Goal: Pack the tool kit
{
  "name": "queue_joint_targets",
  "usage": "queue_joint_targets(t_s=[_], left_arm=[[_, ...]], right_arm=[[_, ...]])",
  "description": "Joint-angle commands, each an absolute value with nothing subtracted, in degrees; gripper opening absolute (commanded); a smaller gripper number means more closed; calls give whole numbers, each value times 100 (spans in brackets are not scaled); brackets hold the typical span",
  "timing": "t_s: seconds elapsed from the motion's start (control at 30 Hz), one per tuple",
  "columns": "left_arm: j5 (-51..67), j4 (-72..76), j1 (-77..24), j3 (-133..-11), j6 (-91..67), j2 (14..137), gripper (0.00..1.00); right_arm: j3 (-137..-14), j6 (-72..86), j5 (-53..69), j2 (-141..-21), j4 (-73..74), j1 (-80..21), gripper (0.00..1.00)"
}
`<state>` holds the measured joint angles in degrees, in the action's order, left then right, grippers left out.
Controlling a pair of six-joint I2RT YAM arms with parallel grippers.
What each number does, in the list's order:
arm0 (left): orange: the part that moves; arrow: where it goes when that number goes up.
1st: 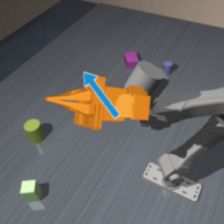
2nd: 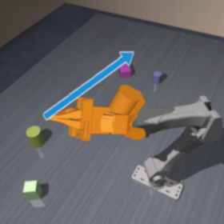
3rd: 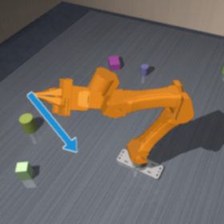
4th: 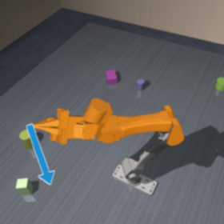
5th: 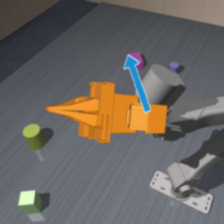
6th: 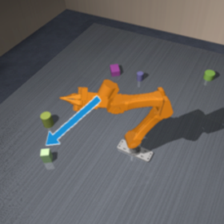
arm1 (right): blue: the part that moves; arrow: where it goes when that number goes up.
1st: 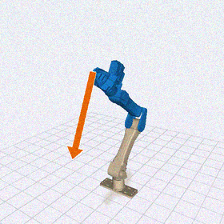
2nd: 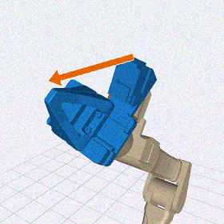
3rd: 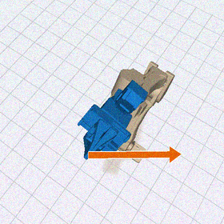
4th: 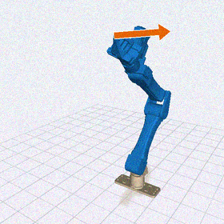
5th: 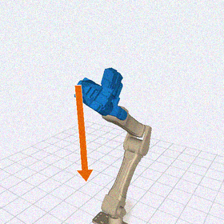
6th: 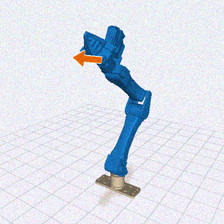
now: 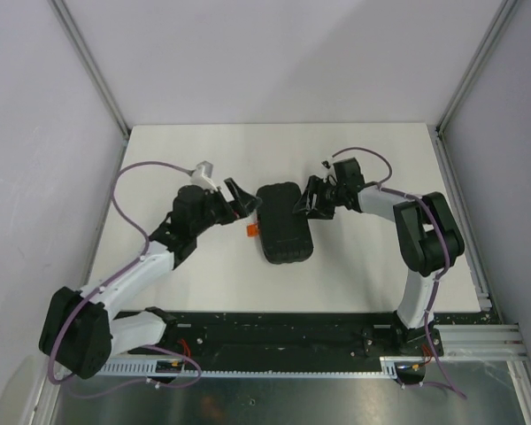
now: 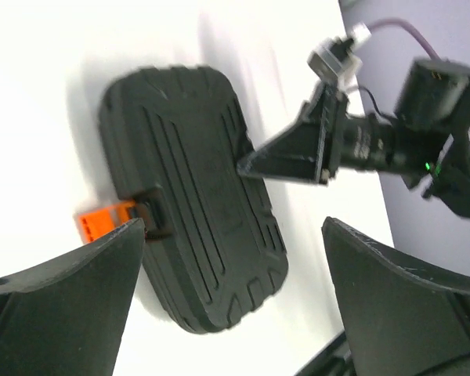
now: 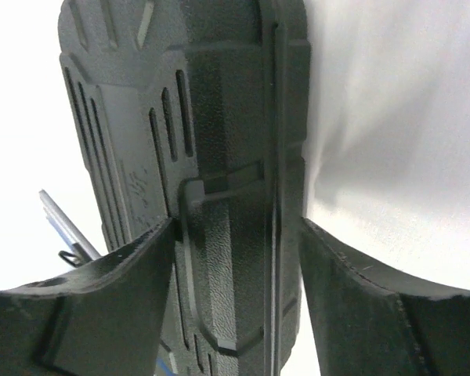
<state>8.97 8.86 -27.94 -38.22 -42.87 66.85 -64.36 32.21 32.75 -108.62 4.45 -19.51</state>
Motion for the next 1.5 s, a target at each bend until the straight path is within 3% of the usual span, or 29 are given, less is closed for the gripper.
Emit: queue_joint_targets(t_s=[0.0, 0.27, 0.7, 0.8, 0.97, 1.13, 1.47], left_arm=[[422, 539, -2418, -3779, -4262, 6614, 99], [1507, 1177, -1848, -3504, -4660, 7571, 99], [2240, 5275, -1658, -2011, -5561, 9112, 98], [2404, 6400, -1592, -1749, -5858, 9670, 90], [2688, 8373, -1404, -1393, -6583, 10905, 60], [2773, 8820, -1320, -1316, -6665, 11320, 41], [3270, 8845, -1253, -1757, -6779, 10844, 34]], right_arm=[[-6403, 2499, 1985, -10999, 1759, -2327, 70], [-6684, 2393, 1498, -10453, 1420, -2480, 86], [-6760, 2473, 1954, -10703, 993, -2565, 84], [-6796, 2459, 1959, -10761, 1020, -2552, 82], [-6915, 2455, 1942, -10976, 1105, -2533, 79], [-6969, 2511, 1888, -11133, 1108, -2554, 77], [-7201, 2599, 1845, -11400, 1106, -2582, 74]])
